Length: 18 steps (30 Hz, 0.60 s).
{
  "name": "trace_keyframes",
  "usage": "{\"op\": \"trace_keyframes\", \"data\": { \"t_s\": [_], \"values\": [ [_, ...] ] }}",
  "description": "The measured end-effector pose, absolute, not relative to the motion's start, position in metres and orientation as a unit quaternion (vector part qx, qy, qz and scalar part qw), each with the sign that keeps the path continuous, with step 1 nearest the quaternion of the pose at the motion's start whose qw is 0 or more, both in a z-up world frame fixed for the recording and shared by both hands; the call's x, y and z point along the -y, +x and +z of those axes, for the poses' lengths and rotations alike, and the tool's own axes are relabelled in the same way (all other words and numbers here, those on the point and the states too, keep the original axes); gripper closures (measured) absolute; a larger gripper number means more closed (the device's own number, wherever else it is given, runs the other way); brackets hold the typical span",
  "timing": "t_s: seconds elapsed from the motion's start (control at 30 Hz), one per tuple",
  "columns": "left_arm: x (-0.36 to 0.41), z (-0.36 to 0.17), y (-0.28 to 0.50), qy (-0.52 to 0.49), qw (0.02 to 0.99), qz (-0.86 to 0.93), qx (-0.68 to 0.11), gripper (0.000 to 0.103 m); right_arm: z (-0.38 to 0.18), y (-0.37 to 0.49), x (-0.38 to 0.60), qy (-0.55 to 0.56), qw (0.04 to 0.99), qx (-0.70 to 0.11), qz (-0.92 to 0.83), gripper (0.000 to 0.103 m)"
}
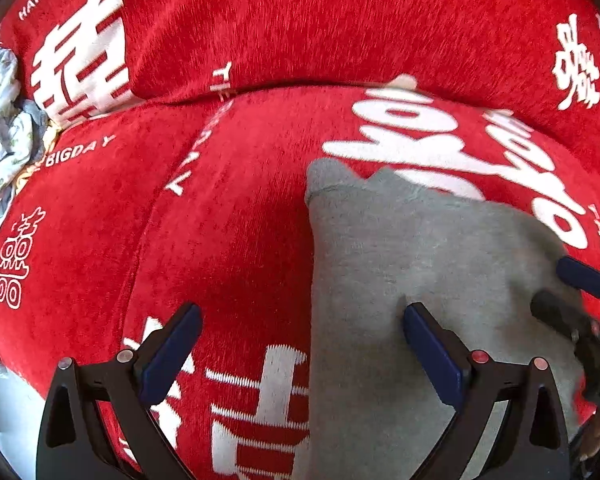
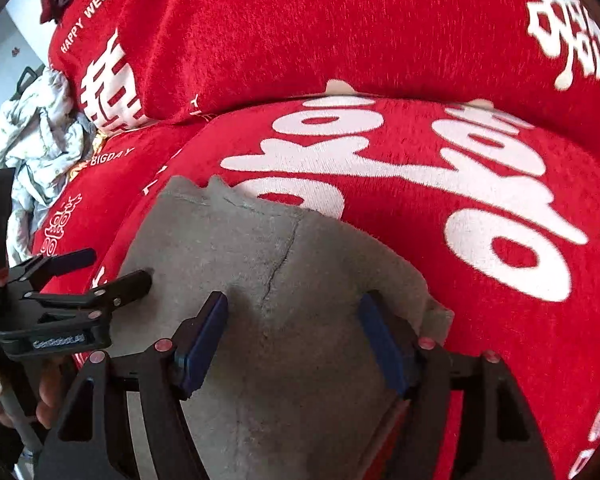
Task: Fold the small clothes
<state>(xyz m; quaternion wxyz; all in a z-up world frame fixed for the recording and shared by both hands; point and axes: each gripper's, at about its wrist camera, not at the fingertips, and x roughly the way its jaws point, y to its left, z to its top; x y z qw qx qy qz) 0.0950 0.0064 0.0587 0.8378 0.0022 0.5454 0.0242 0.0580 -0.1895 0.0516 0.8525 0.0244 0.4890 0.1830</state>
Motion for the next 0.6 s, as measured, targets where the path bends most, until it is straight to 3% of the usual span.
{"op": "trace_keyframes", "data": {
  "t_s": [0.27, 0.4, 0.6],
  "values": [
    [0.003, 0.059, 0.055, 0.016, 0.844, 0.008, -0.537, 0.002, 0.068, -0.025, 0.164, -0.070, 0.871, -0.436, 0.216, 0.028],
    [0.001, 0.050, 0.048, 0.011, 0.838, 0.004, -0.546, 0.002, 0.040, -0.039, 0.156, -0.085, 0.846, -0.476, 0.225, 0.025],
    [0.004, 0.061, 0.030, 0.018, 0.838, -0.007, -0.546, 0.002, 0.048, -0.066, 0.159, -0.125, 0.844, -0.480, 0.206, 0.023]
  ]
}}
